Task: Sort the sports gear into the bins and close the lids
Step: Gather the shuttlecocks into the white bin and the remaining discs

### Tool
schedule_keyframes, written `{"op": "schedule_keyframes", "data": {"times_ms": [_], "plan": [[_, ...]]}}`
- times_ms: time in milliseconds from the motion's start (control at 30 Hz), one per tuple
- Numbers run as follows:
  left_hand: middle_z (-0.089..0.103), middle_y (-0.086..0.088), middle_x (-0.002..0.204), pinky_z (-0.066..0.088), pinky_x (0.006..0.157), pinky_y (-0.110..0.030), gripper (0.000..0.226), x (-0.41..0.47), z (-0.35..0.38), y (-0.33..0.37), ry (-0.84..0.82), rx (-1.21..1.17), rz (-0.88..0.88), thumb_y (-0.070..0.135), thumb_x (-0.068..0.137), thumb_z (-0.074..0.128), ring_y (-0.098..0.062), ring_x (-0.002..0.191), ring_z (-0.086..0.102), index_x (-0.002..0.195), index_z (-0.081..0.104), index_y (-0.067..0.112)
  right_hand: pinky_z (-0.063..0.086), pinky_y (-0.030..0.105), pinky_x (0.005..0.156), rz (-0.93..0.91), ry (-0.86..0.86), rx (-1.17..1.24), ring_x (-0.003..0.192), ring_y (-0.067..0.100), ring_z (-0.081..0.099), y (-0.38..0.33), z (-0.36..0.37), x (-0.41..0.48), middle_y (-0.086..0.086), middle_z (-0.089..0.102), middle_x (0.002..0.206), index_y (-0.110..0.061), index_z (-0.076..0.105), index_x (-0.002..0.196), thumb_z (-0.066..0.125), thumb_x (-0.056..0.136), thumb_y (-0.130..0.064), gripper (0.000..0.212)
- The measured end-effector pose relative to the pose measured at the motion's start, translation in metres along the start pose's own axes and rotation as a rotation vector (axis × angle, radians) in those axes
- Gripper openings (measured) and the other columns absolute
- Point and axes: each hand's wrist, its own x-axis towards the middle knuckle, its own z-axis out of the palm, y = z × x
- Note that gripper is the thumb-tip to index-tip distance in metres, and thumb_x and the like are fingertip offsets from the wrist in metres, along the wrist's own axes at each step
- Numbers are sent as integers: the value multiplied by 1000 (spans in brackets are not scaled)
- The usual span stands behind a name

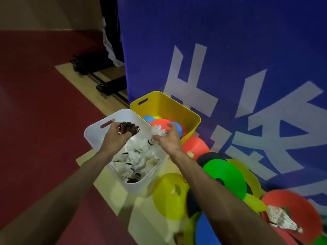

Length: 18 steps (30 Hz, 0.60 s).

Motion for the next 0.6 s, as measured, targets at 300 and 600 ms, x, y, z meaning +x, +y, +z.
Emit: {"op": "schedule_keyframes", "data": {"times_ms": [300,600], "plan": [[46,-9,136,35,105,-36,48,15,22,-12,-31,124,128,12,87,61,-22,128,42,133,47,12,51,49,91,33,-27,-31,94,26,64,11,0,2,3,46,123,-20,39,136,75,78,-22,68],[51,-5,122,30,93,-15,40,-28,106,10,-239,188,319,5,84,60,-17,119,47,122,53,11,54,44,83,112,202,-18,89,21,60,58,-103,-33,2,55,104,-18,48,128,70,81,-11,52]]}}
